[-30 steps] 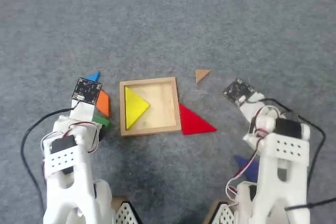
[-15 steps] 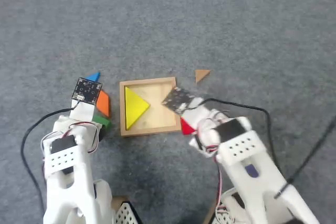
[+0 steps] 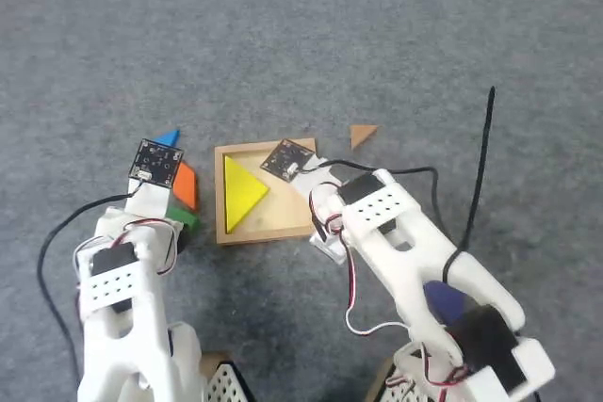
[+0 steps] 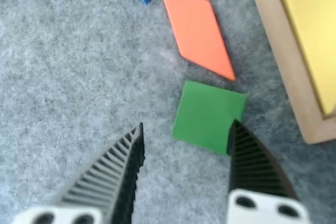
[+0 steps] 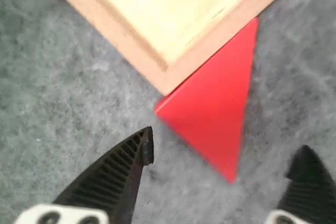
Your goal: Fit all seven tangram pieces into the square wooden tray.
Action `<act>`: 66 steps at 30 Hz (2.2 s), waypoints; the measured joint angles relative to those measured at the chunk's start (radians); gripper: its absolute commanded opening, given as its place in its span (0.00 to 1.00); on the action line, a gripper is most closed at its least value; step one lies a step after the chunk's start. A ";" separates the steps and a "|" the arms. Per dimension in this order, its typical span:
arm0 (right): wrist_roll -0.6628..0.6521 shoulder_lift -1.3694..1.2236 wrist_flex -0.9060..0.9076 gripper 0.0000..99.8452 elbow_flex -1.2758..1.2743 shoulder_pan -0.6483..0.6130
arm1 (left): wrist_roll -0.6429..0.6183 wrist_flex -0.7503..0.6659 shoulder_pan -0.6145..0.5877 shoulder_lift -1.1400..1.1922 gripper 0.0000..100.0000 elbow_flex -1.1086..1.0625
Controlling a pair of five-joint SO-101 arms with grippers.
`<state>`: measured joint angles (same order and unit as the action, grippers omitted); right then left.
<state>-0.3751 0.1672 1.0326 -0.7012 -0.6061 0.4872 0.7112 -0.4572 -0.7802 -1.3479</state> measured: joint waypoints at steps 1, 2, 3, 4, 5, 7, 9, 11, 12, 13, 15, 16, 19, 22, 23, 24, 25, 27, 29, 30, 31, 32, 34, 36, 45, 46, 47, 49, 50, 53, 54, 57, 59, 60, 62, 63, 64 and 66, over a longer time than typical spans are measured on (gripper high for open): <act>0.000 0.000 -0.005 0.47 0.000 0.000 | 0.000 0.000 0.000 0.000 0.25 0.000; 0.000 0.000 -0.008 0.46 0.000 -0.003 | 0.000 0.000 0.000 0.000 0.25 0.000; 0.000 0.000 -0.008 0.44 0.000 -0.009 | 0.000 0.000 0.000 0.000 0.25 0.000; -0.003 -0.006 -0.008 0.43 0.000 -0.020 | 0.000 0.000 0.000 0.000 0.25 0.000; -0.003 -0.014 -0.008 0.41 0.000 -0.034 | 0.000 0.000 0.000 0.000 0.25 0.000; -0.003 -0.032 -0.008 0.40 0.000 -0.051 | 0.000 0.000 0.000 0.000 0.25 0.000; -0.003 -0.061 -0.026 0.40 0.000 -0.072 | 0.000 0.000 0.000 0.000 0.25 0.000; -0.003 -0.089 -0.054 0.40 0.000 -0.083 | 0.003 0.000 0.000 0.000 0.25 0.000; -0.003 -0.098 -0.063 0.40 0.000 -0.081 | 0.005 0.000 0.000 0.000 0.25 0.000; -0.002 -0.106 -0.069 0.40 0.000 -0.078 | 0.005 0.000 0.000 0.000 0.25 0.000; 0.005 -0.112 -0.072 0.40 0.000 -0.078 | 0.005 0.000 0.000 0.000 0.25 0.000; 0.006 -0.117 -0.072 0.40 0.000 -0.080 | 0.005 0.000 0.000 0.000 0.25 0.000; 0.006 -0.118 -0.072 0.39 0.000 -0.058 | 0.005 0.000 0.000 0.000 0.25 0.000; 0.006 -0.118 -0.081 0.38 0.000 -0.038 | 0.005 0.000 0.000 0.000 0.25 0.000; 0.006 -0.118 -0.089 0.36 0.000 -0.037 | 0.005 0.000 0.000 0.000 0.25 0.000; 0.006 -0.118 -0.091 0.34 0.000 -0.034 | 0.005 0.000 0.000 0.000 0.25 0.000; 0.005 -0.118 -0.091 0.32 0.000 -0.034 | 0.005 0.000 0.000 0.000 0.25 0.000; -0.008 -0.123 -0.095 0.31 0.000 -0.035 | 0.005 0.000 0.000 0.000 0.25 0.000; -0.018 -0.146 -0.095 0.31 0.006 -0.035 | 0.005 0.000 0.000 0.000 0.25 0.000; -0.018 -0.158 -0.095 0.31 0.015 -0.035 | 0.005 0.000 0.000 0.000 0.25 0.000; -0.021 -0.172 -0.095 0.31 0.031 -0.035 | 0.005 0.000 0.000 0.000 0.25 0.000; -0.025 -0.187 -0.092 0.31 0.049 -0.035 | 0.005 0.000 0.000 0.000 0.25 0.000; -0.025 -0.227 -0.068 0.31 0.092 -0.035 | 0.005 0.000 0.000 0.000 0.25 0.000; -0.025 -0.269 -0.034 0.31 0.143 -0.035 | 0.005 0.000 0.000 0.000 0.25 0.000; -0.031 -0.338 0.041 0.30 0.236 -0.035 | 0.005 0.000 0.000 0.000 0.25 0.000; -0.031 -0.338 0.041 0.28 0.236 -0.035 | 0.005 0.000 0.000 0.000 0.25 0.000; -0.031 -0.338 0.041 0.26 0.236 -0.035 | 0.005 0.000 0.000 0.000 0.25 0.000; -0.029 -0.338 0.041 0.23 0.236 -0.034 | 0.005 0.000 0.000 0.000 0.25 0.000; -0.029 -0.338 0.041 0.22 0.236 -0.032 | 0.005 0.000 0.000 0.000 0.25 0.000; -0.028 -0.338 0.041 0.22 0.236 -0.029 | 0.005 0.000 0.000 0.000 0.25 0.000; -0.028 -0.338 0.041 0.22 0.236 -0.029 | 0.005 0.000 0.000 0.000 0.25 0.000; -0.028 -0.338 0.041 0.22 0.236 -0.026 | 0.005 0.000 0.000 0.000 0.25 0.000; -0.028 -0.338 0.041 0.22 0.236 -0.026 | 0.005 0.000 0.000 0.000 0.25 0.000; -0.028 -0.338 0.041 0.22 0.236 -0.026 | 0.005 0.000 0.000 0.000 0.25 0.000; -0.028 -0.338 0.041 0.22 0.236 -0.025 | 0.005 0.000 0.000 0.000 0.25 0.000; -0.028 -0.338 0.041 0.22 0.236 -0.021 | 0.005 0.000 0.000 0.000 0.25 0.000; -0.029 -0.338 0.041 0.22 0.236 -0.012 | 0.005 0.000 0.000 0.000 0.25 0.000; -0.031 -0.338 0.041 0.22 0.236 0.008 | 0.005 0.000 0.000 0.000 0.25 0.000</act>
<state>-0.4058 -0.1703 1.0740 -0.4649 -0.5984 0.4918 0.7112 -0.4572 -0.7802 -1.3479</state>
